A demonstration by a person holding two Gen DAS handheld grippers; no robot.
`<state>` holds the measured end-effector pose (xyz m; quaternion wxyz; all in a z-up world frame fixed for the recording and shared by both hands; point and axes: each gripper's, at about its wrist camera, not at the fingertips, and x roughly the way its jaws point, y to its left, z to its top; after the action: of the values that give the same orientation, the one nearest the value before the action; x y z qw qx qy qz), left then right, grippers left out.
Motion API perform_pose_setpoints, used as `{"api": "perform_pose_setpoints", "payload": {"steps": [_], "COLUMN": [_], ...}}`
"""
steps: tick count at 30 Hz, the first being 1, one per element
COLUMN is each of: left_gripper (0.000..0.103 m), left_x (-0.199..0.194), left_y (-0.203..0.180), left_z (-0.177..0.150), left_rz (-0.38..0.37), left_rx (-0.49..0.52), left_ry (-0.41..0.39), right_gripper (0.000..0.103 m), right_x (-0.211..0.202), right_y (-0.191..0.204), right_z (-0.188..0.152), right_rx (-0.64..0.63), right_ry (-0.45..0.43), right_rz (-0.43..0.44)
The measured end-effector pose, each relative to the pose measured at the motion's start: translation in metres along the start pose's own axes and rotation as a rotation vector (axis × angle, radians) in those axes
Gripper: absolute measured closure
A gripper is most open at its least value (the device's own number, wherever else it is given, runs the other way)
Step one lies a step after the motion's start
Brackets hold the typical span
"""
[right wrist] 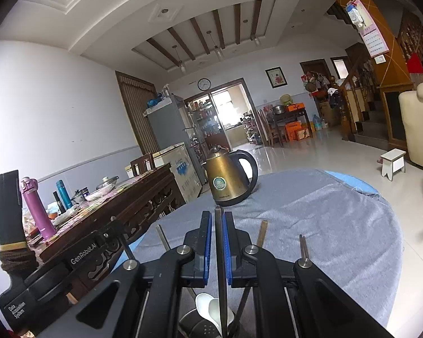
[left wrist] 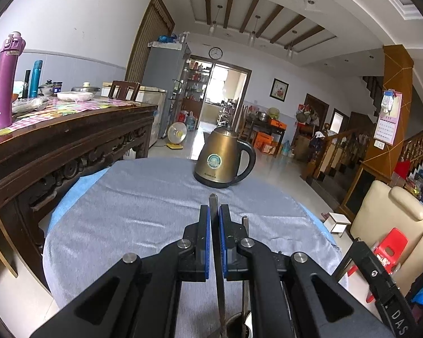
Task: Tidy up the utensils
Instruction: 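Lower the chopsticks into the holder and open both tools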
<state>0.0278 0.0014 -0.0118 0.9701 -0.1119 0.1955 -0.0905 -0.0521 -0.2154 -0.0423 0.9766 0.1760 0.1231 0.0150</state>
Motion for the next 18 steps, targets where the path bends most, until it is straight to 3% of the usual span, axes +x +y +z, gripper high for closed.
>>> {"api": "perform_pose_setpoints", "payload": {"steps": [5, 7, 13, 18], "left_gripper": [0.093, 0.078, 0.057, 0.049], "left_x": [0.002, 0.002, -0.004, -0.009], "left_y": [0.0, 0.0, -0.001, -0.001], "left_z": [-0.001, -0.001, 0.0, 0.004], "left_rz": [0.001, 0.001, -0.01, -0.009], "left_rx": [-0.003, -0.005, 0.0, 0.006], "left_ry": [0.021, 0.03, 0.02, 0.008], "right_gripper": [0.094, 0.094, 0.094, 0.092], "right_x": [0.0, 0.0, -0.005, -0.014], "right_y": [-0.001, -0.003, -0.006, -0.012], "right_z": [0.001, 0.001, 0.003, 0.007], "right_rx": [0.009, 0.016, 0.034, 0.049], "right_ry": [-0.002, 0.003, -0.007, -0.033], "right_rz": [-0.002, -0.001, 0.008, 0.013]}}
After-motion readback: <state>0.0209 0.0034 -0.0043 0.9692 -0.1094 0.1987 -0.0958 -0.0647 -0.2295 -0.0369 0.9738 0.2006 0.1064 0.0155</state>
